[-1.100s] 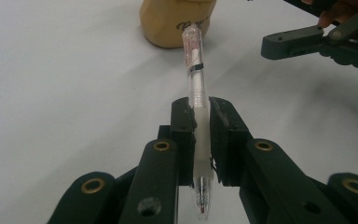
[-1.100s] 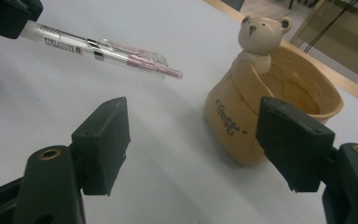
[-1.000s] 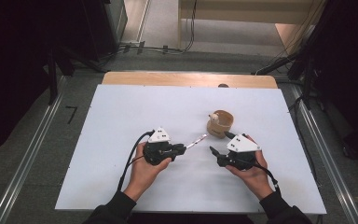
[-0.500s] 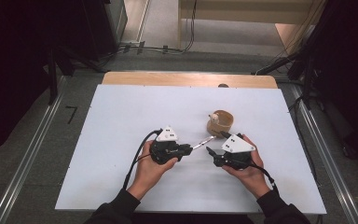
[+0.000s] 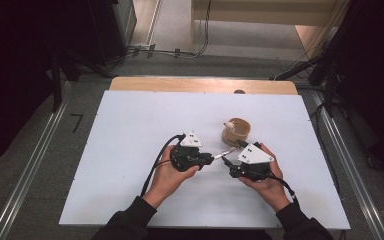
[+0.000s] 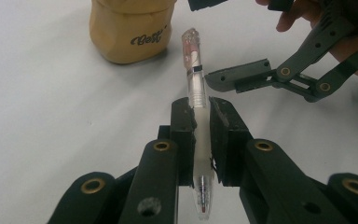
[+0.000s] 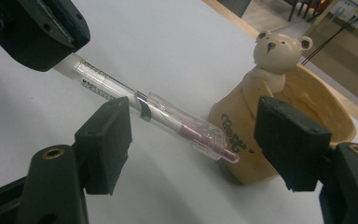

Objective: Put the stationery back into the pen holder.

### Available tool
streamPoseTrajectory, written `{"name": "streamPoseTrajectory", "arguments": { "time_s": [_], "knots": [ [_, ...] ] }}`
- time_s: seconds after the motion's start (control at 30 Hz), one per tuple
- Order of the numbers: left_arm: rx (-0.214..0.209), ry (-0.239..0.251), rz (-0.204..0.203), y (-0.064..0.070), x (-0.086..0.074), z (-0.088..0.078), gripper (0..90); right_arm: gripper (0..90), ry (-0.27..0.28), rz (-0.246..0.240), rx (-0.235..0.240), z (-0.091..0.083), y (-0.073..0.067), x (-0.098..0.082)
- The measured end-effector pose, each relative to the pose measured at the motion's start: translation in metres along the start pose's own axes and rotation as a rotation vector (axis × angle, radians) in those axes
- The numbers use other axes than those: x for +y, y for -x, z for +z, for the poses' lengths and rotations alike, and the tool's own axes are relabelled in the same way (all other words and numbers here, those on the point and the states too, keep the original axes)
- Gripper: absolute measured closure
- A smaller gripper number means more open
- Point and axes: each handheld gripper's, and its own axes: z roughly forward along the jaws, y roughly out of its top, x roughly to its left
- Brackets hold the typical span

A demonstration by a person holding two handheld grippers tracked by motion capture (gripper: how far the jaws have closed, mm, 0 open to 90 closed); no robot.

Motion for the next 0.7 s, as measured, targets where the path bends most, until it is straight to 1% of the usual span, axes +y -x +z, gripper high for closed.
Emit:
{"name": "streamPoseTrajectory", "arguments": {
  "time_s": [0.07, 0.27, 0.4, 0.5, 0.63, 0.7],
  "knots": [
    [-0.001, -0.001, -0.002, -0.001, 0.002, 0.000, 81.3, 27.3, 0.002, -0.002, -0.008, -0.001, 0.000, 0.000],
    [-0.010, 0.006, -0.008, -0.003, 0.010, 0.002, 81.3, 28.1, -0.003, -0.013, -0.009, 0.000, 0.000, 0.000],
    [-0.021, -0.005, 0.008, -0.002, 0.015, 0.005, 81.3, 28.4, -0.006, -0.027, -0.012, 0.001, -0.001, -0.001],
    [-0.029, -0.010, 0.017, 0.000, 0.019, 0.006, 81.3, 28.8, -0.008, -0.040, -0.024, 0.001, 0.000, -0.001],
    [-0.041, -0.013, 0.020, 0.002, 0.023, 0.009, 81.3, 30.2, -0.008, -0.048, -0.031, 0.001, 0.000, -0.001],
    [-0.047, -0.010, 0.018, 0.003, 0.023, 0.010, 81.3, 33.0, -0.010, -0.060, -0.035, 0.001, -0.001, -0.002]
  ]
}}
